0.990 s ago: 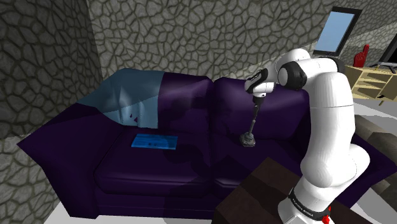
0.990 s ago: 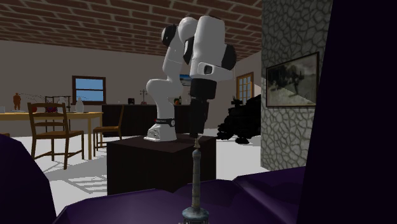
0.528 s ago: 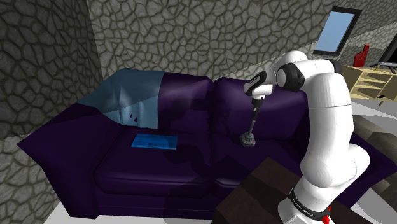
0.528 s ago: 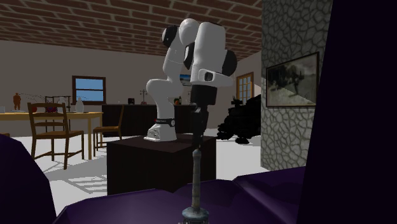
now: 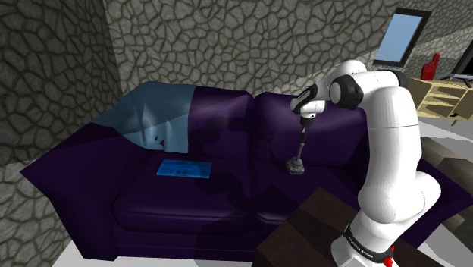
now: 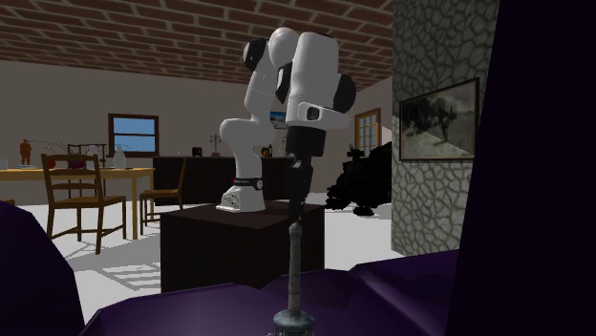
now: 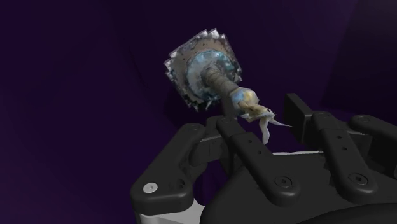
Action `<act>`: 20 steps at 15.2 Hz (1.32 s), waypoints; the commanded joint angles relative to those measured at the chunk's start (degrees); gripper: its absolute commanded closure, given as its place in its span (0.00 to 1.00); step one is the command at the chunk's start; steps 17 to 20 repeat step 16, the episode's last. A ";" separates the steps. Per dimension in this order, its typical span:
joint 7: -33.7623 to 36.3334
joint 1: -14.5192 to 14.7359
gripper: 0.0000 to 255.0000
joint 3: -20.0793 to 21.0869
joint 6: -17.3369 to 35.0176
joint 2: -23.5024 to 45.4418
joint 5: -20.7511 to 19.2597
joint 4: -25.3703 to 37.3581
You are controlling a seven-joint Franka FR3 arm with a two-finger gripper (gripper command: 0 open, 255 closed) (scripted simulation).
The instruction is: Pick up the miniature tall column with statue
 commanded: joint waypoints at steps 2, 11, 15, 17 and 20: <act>0.16 0.27 1.00 -0.34 -1.33 -1.21 -0.47 0.16; 0.58 0.98 1.00 -1.33 -6.64 -4.96 -1.97 1.92; 0.70 1.17 1.00 -1.61 -8.58 -6.11 -2.45 2.78; 0.70 1.17 1.00 -1.61 -8.59 -6.11 -2.45 2.79; 0.70 1.17 1.00 -1.61 -8.59 -6.11 -2.45 2.79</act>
